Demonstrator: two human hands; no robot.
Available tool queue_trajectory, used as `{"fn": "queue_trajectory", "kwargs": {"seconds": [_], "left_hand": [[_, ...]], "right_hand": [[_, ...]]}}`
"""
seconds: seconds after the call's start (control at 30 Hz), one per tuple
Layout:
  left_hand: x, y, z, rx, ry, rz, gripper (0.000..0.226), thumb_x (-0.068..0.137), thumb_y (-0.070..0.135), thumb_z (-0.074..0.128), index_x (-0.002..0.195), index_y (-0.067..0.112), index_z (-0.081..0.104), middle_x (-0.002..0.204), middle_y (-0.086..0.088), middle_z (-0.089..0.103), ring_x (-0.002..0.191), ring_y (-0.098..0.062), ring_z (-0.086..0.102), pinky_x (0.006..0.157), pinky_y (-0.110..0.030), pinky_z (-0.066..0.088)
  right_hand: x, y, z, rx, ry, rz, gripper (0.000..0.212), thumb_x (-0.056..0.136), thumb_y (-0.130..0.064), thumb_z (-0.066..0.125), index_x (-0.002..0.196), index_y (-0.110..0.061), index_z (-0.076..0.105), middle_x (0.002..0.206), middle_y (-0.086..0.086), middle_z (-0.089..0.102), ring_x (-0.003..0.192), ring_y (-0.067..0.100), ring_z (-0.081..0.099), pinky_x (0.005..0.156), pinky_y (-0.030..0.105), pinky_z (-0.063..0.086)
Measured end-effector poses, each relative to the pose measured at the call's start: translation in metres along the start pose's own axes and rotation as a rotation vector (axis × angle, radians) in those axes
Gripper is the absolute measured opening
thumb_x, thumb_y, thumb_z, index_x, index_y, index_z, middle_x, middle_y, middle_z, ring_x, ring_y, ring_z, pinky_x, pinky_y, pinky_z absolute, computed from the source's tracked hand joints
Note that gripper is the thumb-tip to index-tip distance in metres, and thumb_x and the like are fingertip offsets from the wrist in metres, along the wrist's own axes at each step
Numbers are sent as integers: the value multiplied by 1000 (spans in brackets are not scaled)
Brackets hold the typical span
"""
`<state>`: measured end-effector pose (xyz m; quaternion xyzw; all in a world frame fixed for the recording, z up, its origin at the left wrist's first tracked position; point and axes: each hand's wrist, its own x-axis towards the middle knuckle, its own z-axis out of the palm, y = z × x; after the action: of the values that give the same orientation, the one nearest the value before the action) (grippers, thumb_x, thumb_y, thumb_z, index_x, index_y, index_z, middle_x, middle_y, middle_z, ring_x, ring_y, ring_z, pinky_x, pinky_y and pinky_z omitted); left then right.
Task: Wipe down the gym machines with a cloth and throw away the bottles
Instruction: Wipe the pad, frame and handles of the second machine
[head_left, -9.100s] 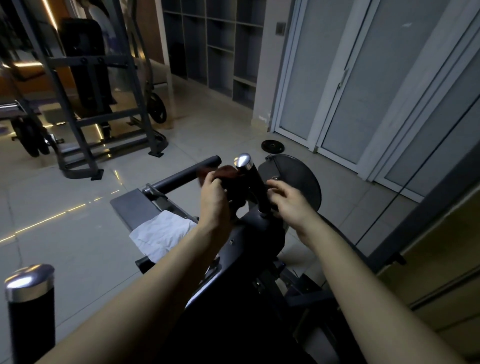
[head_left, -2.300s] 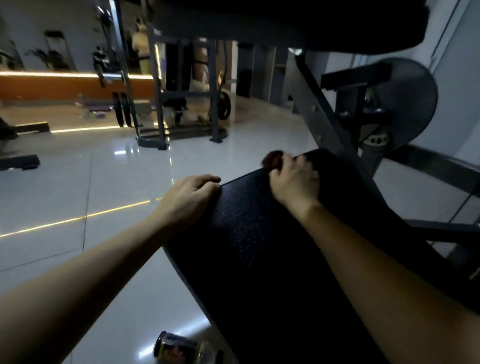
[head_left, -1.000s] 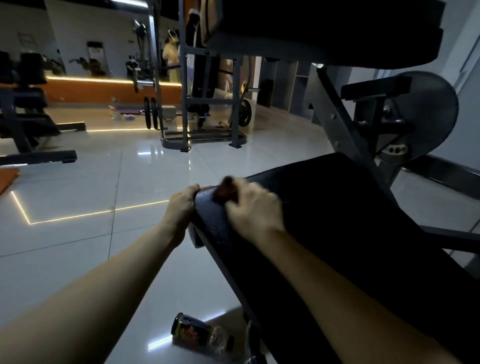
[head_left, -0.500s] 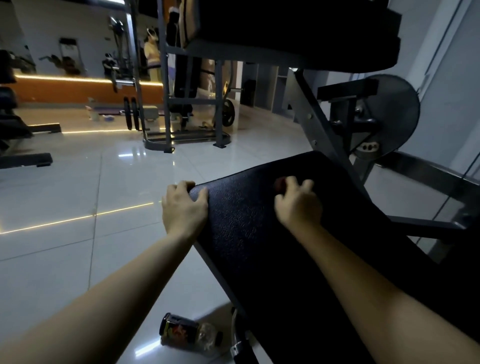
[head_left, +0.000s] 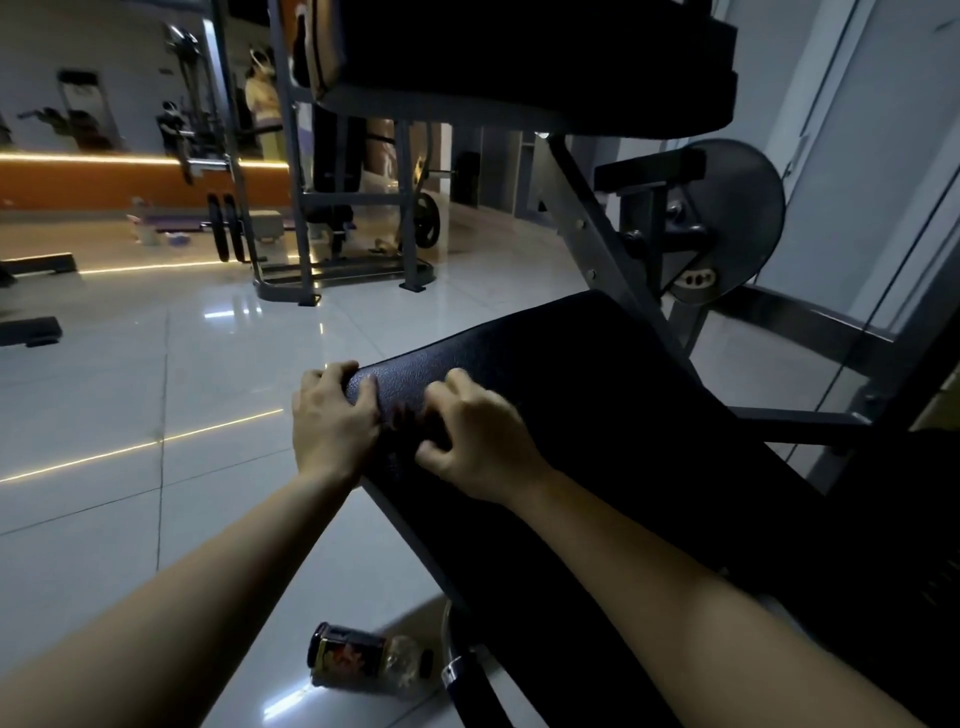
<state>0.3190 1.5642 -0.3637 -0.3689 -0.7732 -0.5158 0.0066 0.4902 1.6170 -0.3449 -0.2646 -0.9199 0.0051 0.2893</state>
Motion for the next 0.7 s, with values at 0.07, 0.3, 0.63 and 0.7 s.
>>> {"fn": "queue_trajectory", "kwargs": {"seconds": [0.07,0.3,0.63,0.7], "left_hand": [[0,1,-1,36,-16,11,38,100,35,55,132,15,62,125,-17,55,123,-36,49,106,-40,37],[-2,10,1,150,-22,-22,40,101,37,49,132,14,57,129,-20,51,122,-41,46,104,-46,38],[2,12,-8,379,-127,28,40,103,43,42,131,16,53,127,-22,52,121,-43,48,101,-51,39],[0,15,-6,420,-110,64,38,103,40,40,126,12,53,125,-23,54,117,-43,49,97,-51,40]], "right_hand": [[9,48,-6,-116,95,240,33,78,-39,65,98,-15,55,104,10,54,86,34,61,71,38,48],[5,64,-8,-174,171,646,32,88,-30,53,112,-9,50,110,16,57,89,38,65,67,37,48],[-7,74,-14,-117,95,217,28,81,-34,55,102,-16,55,101,10,60,83,35,63,64,37,48],[-8,129,-27,-156,124,606,28,90,-31,55,110,-12,52,110,16,58,87,37,63,66,37,45]]}}
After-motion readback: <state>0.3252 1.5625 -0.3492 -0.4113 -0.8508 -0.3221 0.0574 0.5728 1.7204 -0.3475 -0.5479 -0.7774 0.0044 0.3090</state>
